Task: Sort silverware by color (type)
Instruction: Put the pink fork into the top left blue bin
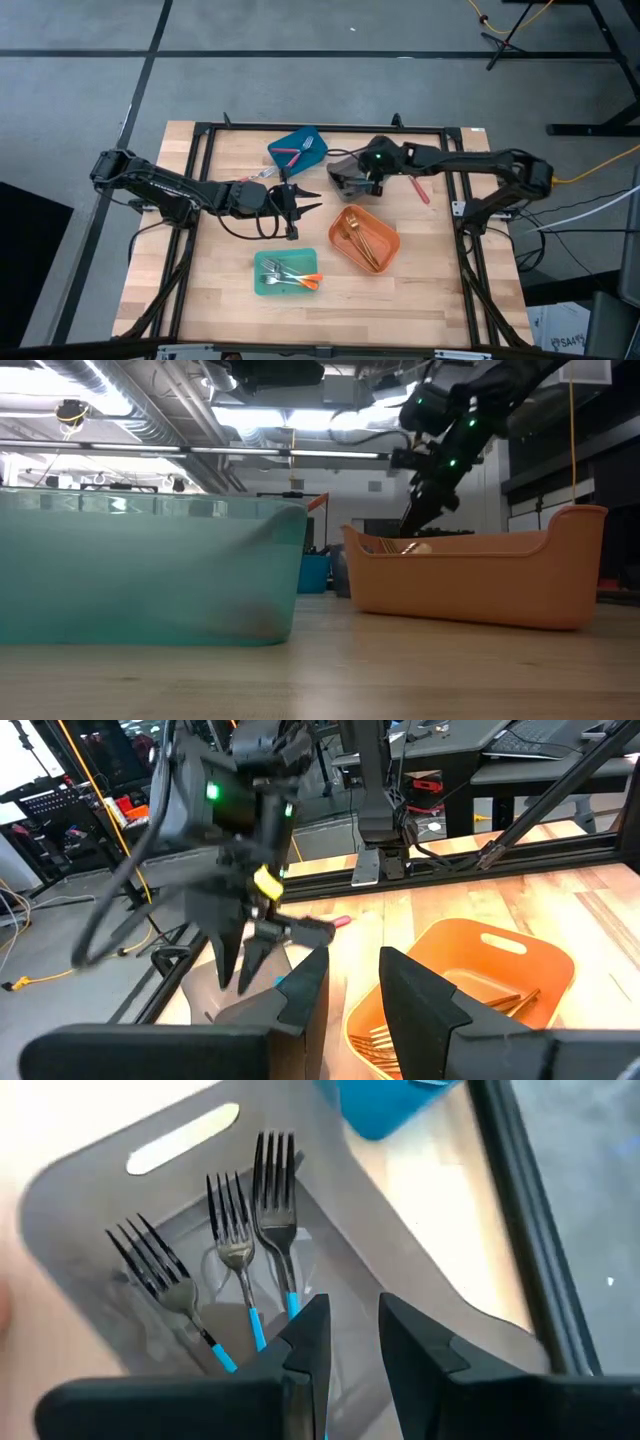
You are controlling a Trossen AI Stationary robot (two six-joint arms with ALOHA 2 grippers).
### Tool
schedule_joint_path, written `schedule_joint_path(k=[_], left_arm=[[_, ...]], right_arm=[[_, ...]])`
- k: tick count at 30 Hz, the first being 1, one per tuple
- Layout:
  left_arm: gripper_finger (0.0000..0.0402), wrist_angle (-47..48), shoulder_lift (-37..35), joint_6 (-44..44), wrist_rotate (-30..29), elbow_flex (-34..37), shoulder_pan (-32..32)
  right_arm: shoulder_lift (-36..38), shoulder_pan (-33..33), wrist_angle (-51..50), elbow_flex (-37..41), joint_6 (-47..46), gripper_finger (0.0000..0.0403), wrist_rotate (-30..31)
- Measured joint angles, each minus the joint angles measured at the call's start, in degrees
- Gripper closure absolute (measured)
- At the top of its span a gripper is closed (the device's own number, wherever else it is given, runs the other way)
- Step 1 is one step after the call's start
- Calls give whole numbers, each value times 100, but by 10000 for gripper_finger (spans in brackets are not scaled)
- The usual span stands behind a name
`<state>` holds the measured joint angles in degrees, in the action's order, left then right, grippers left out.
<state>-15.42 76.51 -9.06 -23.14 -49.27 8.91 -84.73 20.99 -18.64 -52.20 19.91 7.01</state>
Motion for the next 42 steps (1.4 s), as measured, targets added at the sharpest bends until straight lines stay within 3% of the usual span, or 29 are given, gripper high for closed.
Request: schedule_joint_path(k=[6,13,23,28,36,42], left_arm=[[315,-1,0,0,0,1,0],[315,-1,0,-13,-31,1,-4],[315,-1,0,-7,-35,0,-82],[315,0,0,-4,-37,1,-92],[315,0,1,0,-35,1,-92],[315,0,1,0,-35,0,-98]], right_arm=[[760,0,-746,-5,-54,324,621],[1577,89,-1729,-7,-845,324,1349],[1810,1268,-2970,-7,-2453,324,1267],[1791,1939,-3349,-1,-3097,324,624],[1747,2421,-3286,422,-3186,324,21],[1697,2406,-2484,1183,-3176,324,-250]])
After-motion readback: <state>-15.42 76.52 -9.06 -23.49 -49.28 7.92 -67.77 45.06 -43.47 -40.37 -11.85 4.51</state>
